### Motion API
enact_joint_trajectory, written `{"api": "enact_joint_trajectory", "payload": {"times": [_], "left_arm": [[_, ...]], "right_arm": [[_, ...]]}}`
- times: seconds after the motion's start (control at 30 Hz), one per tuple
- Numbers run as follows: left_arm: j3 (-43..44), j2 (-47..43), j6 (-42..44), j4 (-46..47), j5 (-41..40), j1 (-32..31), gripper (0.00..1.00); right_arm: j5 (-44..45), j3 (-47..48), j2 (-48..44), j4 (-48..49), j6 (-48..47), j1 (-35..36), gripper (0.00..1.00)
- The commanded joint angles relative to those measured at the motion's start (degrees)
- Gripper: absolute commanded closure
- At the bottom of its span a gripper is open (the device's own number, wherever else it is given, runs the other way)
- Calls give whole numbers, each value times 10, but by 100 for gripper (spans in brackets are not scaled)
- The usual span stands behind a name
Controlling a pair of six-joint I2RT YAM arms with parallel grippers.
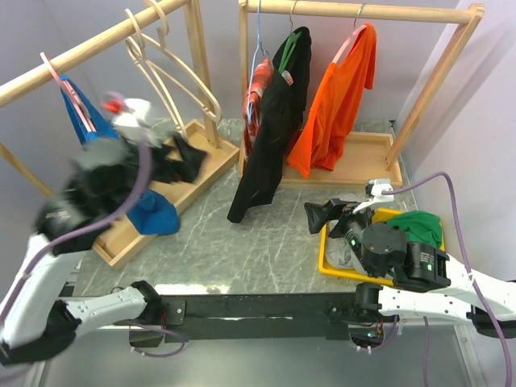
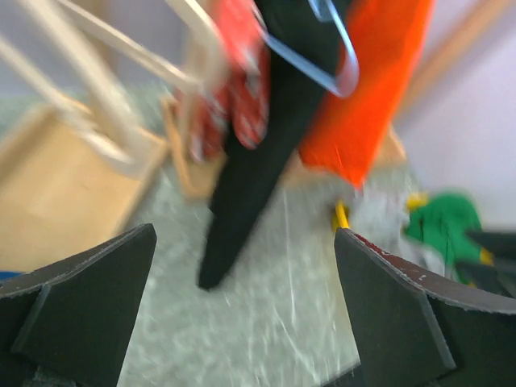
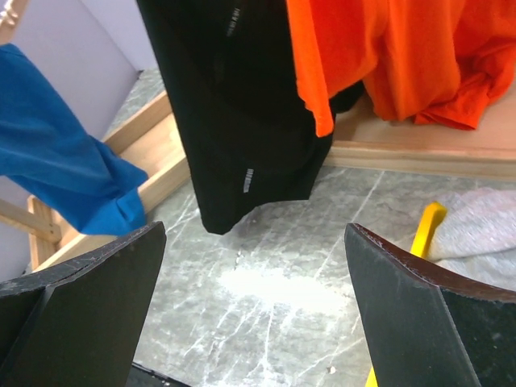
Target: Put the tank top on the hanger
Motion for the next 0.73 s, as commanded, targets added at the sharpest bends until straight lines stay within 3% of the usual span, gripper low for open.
{"api": "enact_joint_trajectory", "payload": {"times": [0.0, 0.1, 0.2, 0.4, 0.7], "left_arm": [[-105, 16, -34, 69, -205, -175, 0], [-207, 4, -76, 132, -249, -254, 1], [-306, 1, -115, 180, -266, -293, 0], [-440, -64, -160, 247, -219, -293, 1], [-456, -58, -168, 246, -204, -294, 1]], "right_arm": [[38, -4, -6, -28, 43, -3, 0], [48, -17, -9, -38, 70, -3, 0], [54, -40, -11, -43, 106, -3, 0], [54, -74, 6, -59, 148, -3, 0], [41, -91, 14, -41, 135, -4, 0]]}}
